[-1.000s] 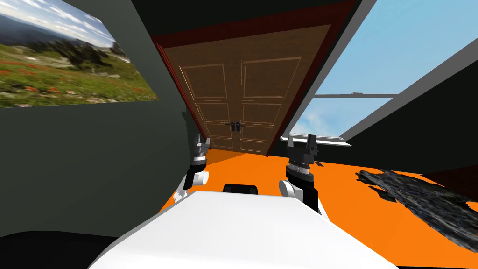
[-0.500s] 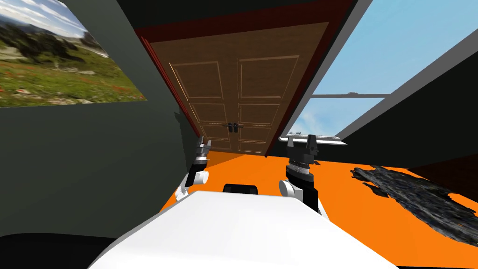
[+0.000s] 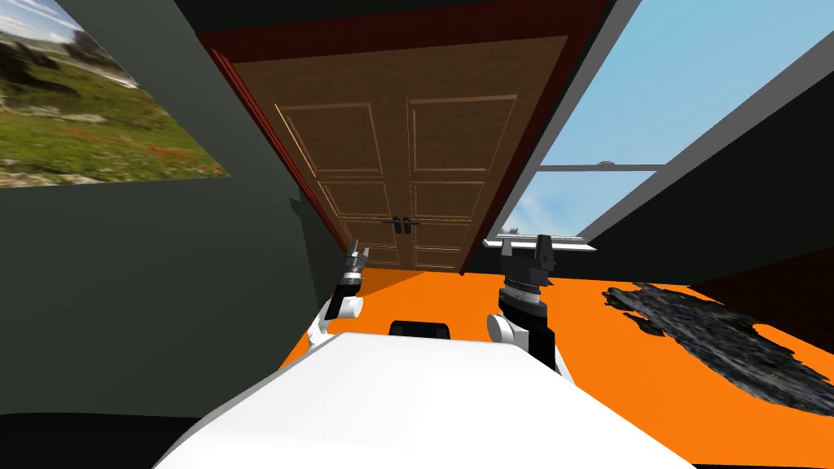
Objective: Pull the door open
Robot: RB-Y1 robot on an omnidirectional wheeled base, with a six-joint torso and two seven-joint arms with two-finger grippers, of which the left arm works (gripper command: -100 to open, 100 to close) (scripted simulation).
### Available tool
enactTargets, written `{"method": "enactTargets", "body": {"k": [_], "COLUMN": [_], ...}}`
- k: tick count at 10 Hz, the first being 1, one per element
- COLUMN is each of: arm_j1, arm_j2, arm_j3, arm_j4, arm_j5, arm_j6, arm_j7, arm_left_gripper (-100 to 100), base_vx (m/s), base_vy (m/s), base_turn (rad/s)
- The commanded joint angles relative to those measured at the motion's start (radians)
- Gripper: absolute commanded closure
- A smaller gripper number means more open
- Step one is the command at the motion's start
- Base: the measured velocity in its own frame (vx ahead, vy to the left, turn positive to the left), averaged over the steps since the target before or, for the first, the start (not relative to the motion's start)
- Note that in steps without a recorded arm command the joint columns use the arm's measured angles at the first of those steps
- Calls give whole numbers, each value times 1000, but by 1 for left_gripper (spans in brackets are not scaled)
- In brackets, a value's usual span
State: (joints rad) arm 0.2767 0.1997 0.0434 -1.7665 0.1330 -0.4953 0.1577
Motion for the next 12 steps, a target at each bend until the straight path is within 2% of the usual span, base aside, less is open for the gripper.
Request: {"method": "enactTargets", "body": {"k": [1, 6, 7, 12], "arm_j1": [-10, -58, -58, -104], "arm_j2": [13, 52, 52, 90], "arm_j3": [4, 18, 18, 33], "arm_j4": [35, 154, 154, 269], "arm_j5": [2, 8, 8, 14], "arm_j6": [7, 28, 28, 48], "arm_j7": [6, 23, 23, 40], "arm_left_gripper": [-100, -100, -100, -100], "base_vx": [103, 102, 69, 83], "base_vy": [2, 6, 7, 6], "base_turn": [-91, -82, -32, -79]}}
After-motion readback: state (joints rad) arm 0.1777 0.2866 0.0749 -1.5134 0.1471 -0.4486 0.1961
